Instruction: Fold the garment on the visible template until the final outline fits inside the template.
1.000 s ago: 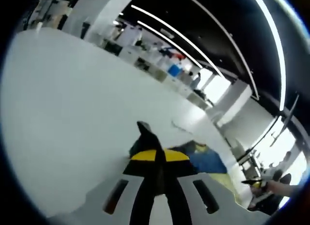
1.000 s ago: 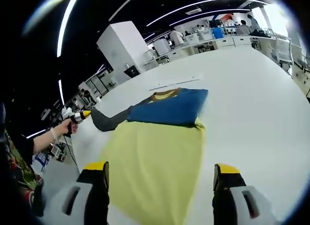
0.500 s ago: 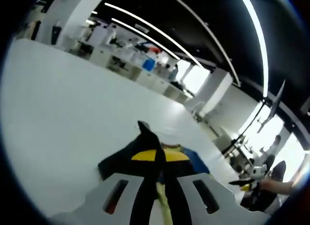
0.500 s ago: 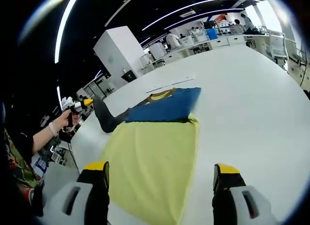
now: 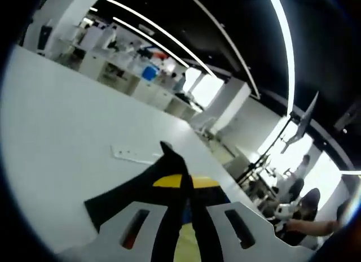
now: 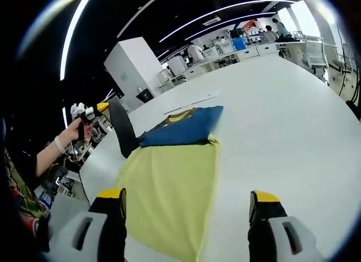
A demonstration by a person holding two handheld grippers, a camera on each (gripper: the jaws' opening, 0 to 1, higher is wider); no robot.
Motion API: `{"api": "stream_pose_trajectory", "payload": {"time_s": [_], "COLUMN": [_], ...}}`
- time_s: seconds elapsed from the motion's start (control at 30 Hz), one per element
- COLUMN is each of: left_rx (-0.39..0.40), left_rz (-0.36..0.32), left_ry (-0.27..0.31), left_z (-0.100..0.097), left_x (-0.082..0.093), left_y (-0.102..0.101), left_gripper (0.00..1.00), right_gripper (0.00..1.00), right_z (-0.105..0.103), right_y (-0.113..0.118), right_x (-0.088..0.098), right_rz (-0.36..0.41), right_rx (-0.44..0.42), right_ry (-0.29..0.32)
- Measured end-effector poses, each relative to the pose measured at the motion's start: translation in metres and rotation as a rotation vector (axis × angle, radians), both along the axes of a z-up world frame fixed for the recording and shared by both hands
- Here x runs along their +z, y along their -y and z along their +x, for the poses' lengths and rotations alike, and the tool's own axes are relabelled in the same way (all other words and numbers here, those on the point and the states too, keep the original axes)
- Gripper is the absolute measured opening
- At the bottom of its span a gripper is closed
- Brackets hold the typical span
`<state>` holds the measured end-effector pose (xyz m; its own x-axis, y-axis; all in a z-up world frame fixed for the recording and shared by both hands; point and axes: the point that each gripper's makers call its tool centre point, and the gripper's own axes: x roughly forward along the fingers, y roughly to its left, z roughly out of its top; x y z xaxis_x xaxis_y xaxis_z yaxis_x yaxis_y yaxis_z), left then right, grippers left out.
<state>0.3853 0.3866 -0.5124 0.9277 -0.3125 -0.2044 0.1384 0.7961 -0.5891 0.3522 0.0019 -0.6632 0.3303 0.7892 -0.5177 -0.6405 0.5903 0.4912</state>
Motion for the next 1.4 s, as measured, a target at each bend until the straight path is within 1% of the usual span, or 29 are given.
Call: {"api": "stream_pose_trajectory", "payload": {"time_s": [0.03,0.07,0.1,0.2,0.23,0.3,0.37,0.4,0.43,0.47,0.5,0.53,0.57,0.63,0.77,0.8,0.87,1.03,1.3,1.4], "left_rx": [-0.008,-0.015,-0.018,-0.034,-0.044,-0.054,-0.069,-0.085,-0.116,-0.125,-0.148,-0.149,-0.155,-0.157,-0.183,-0.190,-0.195,-0.219,-0.209,-0.212], "left_rz": [0.003,-0.018,-0.025,-0.021,-0.037,-0.047,-0.052,-0.053,-0.007,0.027,0.024,0.008,-0.026,-0.039,-0.041,-0.050,-0.059,-0.079,-0.125,-0.137], "left_ry": [0.002,0.006,0.011,0.019,0.023,0.030,0.032,0.022,0.011,0.029,0.024,0.031,0.034,0.037,0.011,0.001,-0.008,-0.028,-0.057,-0.081], "left_z": [0.003,0.007,0.010,0.020,0.024,0.030,0.035,0.037,0.037,0.041,0.045,0.049,0.054,0.060,0.068,0.070,0.072,0.078,0.092,0.097], "left_x": [0.000,0.001,0.002,0.003,0.003,0.003,0.001,-0.001,-0.005,-0.004,-0.004,-0.002,-0.001,-0.003,-0.020,-0.026,-0.032,-0.049,-0.076,-0.093], "left_y": [0.004,0.010,0.014,0.028,0.034,0.044,0.054,0.060,0.066,0.071,0.081,0.086,0.093,0.099,0.116,0.120,0.125,0.148,0.170,0.181], "left_gripper": [0.00,0.00,0.00,0.00,0.00,0.00,0.00,0.00,0.00,0.00,0.00,0.00,0.00,0.00,0.00,0.00,0.00,0.00,0.00,0.00], "right_gripper": [0.90,0.90,0.90,0.90,0.90,0.90,0.90,0.90,0.90,0.90,0.90,0.90,0.90,0.90,0.90,0.90,0.90,0.90,0.90,0.90], "right_z": [0.000,-0.001,-0.002,-0.003,-0.003,-0.003,-0.002,-0.003,-0.003,-0.003,-0.003,-0.002,-0.002,-0.003,-0.007,-0.009,-0.010,-0.011,-0.012,-0.012], "right_y": [0.001,0.002,0.003,0.007,0.008,0.012,0.016,0.017,0.019,0.021,0.023,0.024,0.026,0.029,0.034,0.035,0.037,0.043,0.049,0.052], "right_x": [0.000,0.000,-0.001,-0.002,-0.003,-0.004,-0.005,-0.005,-0.005,-0.006,-0.007,-0.008,-0.008,-0.009,-0.013,-0.015,-0.017,-0.020,-0.024,-0.025], "right_rz": [0.002,0.005,0.006,0.008,0.008,0.008,0.009,0.009,0.008,0.005,0.004,0.003,0.004,0.007,-0.001,-0.004,-0.009,-0.013,-0.020,-0.013], "right_rx": [-0.002,-0.006,-0.007,-0.014,-0.016,-0.023,-0.030,-0.032,-0.034,-0.038,-0.041,-0.046,-0.052,-0.059,-0.065,-0.065,-0.069,-0.084,-0.099,-0.110], "right_ry": [0.002,0.001,-0.001,-0.005,-0.004,-0.007,-0.009,-0.010,-0.011,-0.012,-0.012,-0.014,-0.015,-0.019,-0.028,-0.031,-0.036,-0.045,-0.052,-0.055]}}
